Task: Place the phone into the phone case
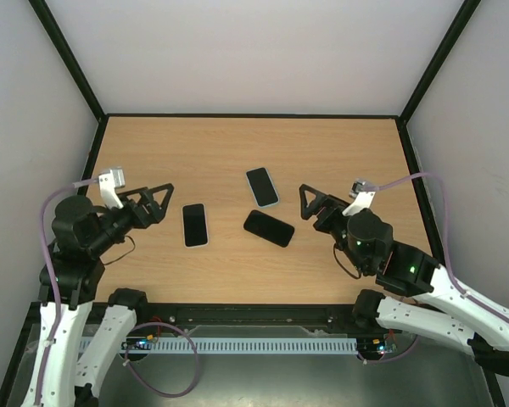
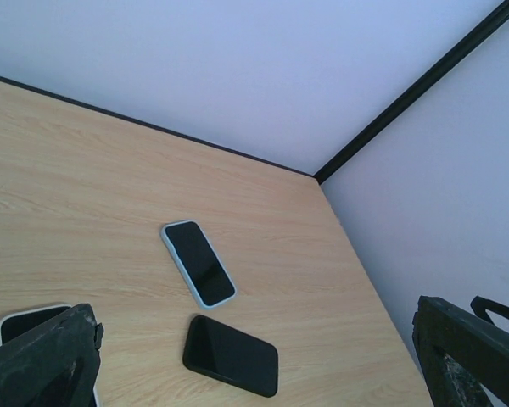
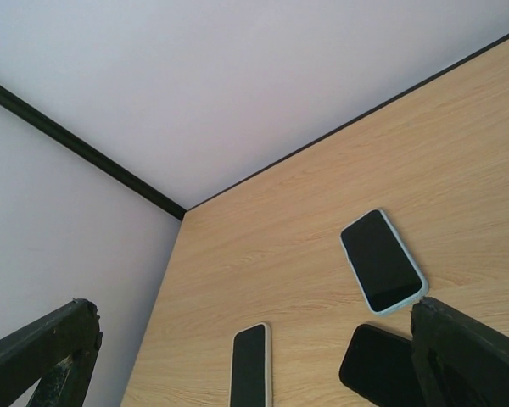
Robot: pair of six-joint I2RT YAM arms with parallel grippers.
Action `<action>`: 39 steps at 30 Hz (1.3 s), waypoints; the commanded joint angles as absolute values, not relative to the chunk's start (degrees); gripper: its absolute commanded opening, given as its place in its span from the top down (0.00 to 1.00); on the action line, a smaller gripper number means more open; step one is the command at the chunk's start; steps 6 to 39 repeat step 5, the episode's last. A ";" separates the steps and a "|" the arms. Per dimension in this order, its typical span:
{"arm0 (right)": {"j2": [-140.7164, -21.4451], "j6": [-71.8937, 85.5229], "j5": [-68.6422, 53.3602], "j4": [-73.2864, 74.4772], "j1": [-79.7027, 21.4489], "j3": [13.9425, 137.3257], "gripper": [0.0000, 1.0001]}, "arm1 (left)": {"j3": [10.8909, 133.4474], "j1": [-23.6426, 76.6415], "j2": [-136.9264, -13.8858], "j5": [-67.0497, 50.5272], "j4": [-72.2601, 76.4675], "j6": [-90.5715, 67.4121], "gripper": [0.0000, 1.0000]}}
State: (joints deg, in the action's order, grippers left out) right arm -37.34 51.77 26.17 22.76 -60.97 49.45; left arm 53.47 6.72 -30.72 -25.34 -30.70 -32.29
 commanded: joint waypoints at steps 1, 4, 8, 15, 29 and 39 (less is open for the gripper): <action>-36.43 52.08 28.34 25.48 -60.76 50.21 0.02 | 52.73 6.42 -30.22 -26.46 -32.16 -30.99 0.00; -36.20 52.98 28.14 25.29 -60.77 49.51 0.02 | 52.15 6.42 -29.70 -26.47 -32.46 -31.10 0.00; -36.21 53.28 27.82 25.20 -60.79 49.23 0.02 | 51.95 6.42 -29.36 -26.19 -32.53 -31.13 0.01; -36.21 53.28 27.82 25.20 -60.79 49.23 0.02 | 51.95 6.42 -29.36 -26.19 -32.53 -31.13 0.01; -36.21 53.28 27.82 25.20 -60.79 49.23 0.02 | 51.95 6.42 -29.36 -26.19 -32.53 -31.13 0.01; -36.21 53.28 27.82 25.20 -60.79 49.23 0.02 | 51.95 6.42 -29.36 -26.19 -32.53 -31.13 0.01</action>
